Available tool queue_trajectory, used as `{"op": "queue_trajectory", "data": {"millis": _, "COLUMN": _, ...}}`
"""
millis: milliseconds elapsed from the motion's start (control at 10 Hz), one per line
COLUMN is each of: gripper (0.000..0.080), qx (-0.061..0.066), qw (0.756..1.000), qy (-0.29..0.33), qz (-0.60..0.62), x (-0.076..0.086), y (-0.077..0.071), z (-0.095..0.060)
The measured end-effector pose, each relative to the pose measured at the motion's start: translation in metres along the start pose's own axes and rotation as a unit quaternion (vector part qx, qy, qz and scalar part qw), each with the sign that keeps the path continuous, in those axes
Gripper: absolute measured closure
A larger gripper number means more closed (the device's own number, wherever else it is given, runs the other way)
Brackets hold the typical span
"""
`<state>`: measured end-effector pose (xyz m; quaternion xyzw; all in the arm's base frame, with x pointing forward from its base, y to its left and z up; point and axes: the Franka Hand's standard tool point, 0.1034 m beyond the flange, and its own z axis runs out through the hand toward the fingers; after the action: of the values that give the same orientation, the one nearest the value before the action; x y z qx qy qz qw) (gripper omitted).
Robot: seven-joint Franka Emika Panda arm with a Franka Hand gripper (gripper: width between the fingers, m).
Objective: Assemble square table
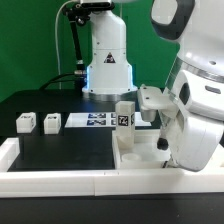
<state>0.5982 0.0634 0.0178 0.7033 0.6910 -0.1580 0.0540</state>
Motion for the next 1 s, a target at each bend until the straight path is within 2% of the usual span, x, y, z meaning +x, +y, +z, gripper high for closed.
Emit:
{"op": "queue_trajectory", "data": {"millis": 200, "gripper": 0.0151, "qx": 0.0, "qw": 1.0, "qy": 0.0, "qz": 0.0, "x": 0.0, "y": 0.0, "z": 0.0}}
{"op": "queue_trajectory", "data": {"millis": 300, "gripper": 0.0151, "qx": -0.005, "qw": 1.0, "qy": -0.005, "qz": -0.006, "x": -0.003, "y": 0.0, "z": -0.005}}
{"op": "queue_trajectory", "data": {"millis": 500, "gripper": 0.0151, "qx": -0.018, "qw": 1.0, "qy": -0.004, "qz": 0.006, "x": -0.013, "y": -0.003, "z": -0.034}}
{"op": "queue_trajectory", "data": {"millis": 600, "gripper": 0.0151, "qx": -0.019, "qw": 1.0, "qy": -0.004, "qz": 0.016, "x": -0.019, "y": -0.003, "z": -0.05}}
{"op": "queue_trajectory", "data": {"millis": 800, "gripper": 0.0151, "qx": -0.031, "qw": 0.997, "qy": 0.003, "qz": 0.064, "x": -0.027, "y": -0.005, "z": -0.071}}
{"op": "queue_trajectory", "data": {"millis": 900, "gripper": 0.0151, "qx": -0.029, "qw": 0.996, "qy": 0.005, "qz": 0.085, "x": -0.03, "y": -0.014, "z": -0.074}}
{"op": "queue_trajectory", "data": {"millis": 1000, "gripper": 0.0151, "qx": -0.026, "qw": 0.996, "qy": 0.004, "qz": 0.082, "x": -0.031, "y": -0.014, "z": -0.071}}
